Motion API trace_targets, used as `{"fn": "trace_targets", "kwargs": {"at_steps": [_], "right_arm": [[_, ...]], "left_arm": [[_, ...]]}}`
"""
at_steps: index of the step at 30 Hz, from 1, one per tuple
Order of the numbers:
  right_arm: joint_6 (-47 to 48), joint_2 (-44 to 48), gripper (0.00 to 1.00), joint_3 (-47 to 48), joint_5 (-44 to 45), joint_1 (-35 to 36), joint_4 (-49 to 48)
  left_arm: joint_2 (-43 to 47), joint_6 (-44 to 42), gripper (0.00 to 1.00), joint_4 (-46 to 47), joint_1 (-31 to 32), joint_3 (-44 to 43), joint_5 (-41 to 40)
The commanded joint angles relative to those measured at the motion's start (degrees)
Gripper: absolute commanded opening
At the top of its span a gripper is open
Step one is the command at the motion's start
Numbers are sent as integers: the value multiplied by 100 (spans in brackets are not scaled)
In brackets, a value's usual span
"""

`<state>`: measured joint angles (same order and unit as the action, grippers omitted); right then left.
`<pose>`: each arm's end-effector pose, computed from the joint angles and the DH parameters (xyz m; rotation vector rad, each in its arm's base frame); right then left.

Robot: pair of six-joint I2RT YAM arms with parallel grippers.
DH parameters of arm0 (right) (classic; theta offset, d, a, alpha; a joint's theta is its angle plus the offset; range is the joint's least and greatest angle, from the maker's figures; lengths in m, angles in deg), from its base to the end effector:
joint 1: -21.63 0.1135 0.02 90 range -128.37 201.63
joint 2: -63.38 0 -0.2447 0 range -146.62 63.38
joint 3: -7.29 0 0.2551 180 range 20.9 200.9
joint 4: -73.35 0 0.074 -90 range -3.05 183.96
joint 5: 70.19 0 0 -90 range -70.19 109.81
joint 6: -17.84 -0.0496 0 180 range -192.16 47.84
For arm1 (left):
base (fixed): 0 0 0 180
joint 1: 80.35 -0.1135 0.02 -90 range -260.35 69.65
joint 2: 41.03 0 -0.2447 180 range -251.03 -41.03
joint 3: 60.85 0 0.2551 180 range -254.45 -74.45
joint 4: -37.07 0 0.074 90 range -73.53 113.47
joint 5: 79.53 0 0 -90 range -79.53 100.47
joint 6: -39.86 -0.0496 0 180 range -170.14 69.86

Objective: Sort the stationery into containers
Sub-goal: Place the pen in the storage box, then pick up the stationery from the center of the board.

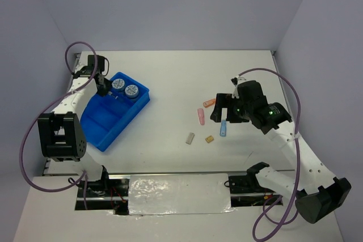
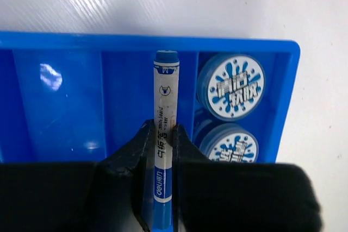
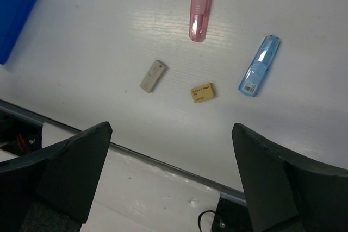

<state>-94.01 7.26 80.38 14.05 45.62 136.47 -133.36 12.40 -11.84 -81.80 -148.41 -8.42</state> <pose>0.1926 0.0912 0.3022 -0.0945 2.4275 0.4933 0.3553 0.0251 0.2393 -1.4028 1.9946 -0.0570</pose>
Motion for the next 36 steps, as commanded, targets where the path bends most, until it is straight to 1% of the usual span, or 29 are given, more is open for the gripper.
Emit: {"fn": "trace_targets", "kwargs": {"at_steps": [1,4,5,6,7,9,10,13,15,17,19,20,21,22,23,24,25,26,27,29,33,36], "right_arm": [[-92,57,100,-68,-224,9,-381],[-101,40,100,-60,-224,1,-381],[-101,31,100,-51,-224,1,-373],[-92,5,100,-42,-215,9,-355],[-92,-4,100,-33,-198,9,-355],[-92,-31,100,-16,-154,-8,-329],[-92,-40,100,-24,-136,9,-329],[-74,-83,100,-86,-57,9,-355],[-92,-136,100,-278,170,1,-460],[-153,-373,99,-463,382,-8,-513],[-285,-767,96,-692,532,9,-522],[-311,-865,90,-806,523,18,-626],[-329,-953,86,-1024,532,97,-836],[-303,-1023,82,-1122,497,167,-969],[-207,-1172,77,-1210,453,263,-1109],[-145,-1252,76,-1315,392,508,-1354],[-75,-1339,76,-1334,435,676,-1453],[4,-1540,76,-1334,531,851,-1523],[109,-1673,76,-1282,593,1158,-1585],[102,-2120,76,-1203,882,1318,-1568],[14,-2561,73,-1219,1094,1389,-1690],[31,-2755,71,-1343,1217,1380,-1831]], "left_arm": [[32,-163,21,358,-118,-155,53],[-47,-181,33,428,-162,-84,87],[-65,-199,45,437,-171,-67,114],[-91,-190,51,385,-171,-67,114],[-118,-190,63,385,-171,-58,140],[-127,-172,74,385,-171,-5,236],[-83,-181,77,472,-171,47,281],[31,-207,81,551,-180,179,342],[92,-225,82,490,-180,153,404],[189,-444,81,367,-154,-22,526],[198,-970,83,210,-31,-320,755],[164,-1190,85,-35,48,-739,808],[76,-1435,87,-159,301,-961,869],[14,-1951,88,-282,425,-1189,1053],[-38,-2183,88,-571,540,-1618,1124],[-82,-2420,91,-687,680,-1779,1186],[-135,-2840,93,-792,908,-2007,1360],[-136,-3001,93,-898,1023,-2079,1397],[-75,-3246,93,-1038,1207,-2097,1432],[48,-3397,94,-1066,1314,-1931,1764],[566,-3538,95,-1074,1384,-1482,2073],[909,-3643,97,-1066,1385,-1122,2153]]}}
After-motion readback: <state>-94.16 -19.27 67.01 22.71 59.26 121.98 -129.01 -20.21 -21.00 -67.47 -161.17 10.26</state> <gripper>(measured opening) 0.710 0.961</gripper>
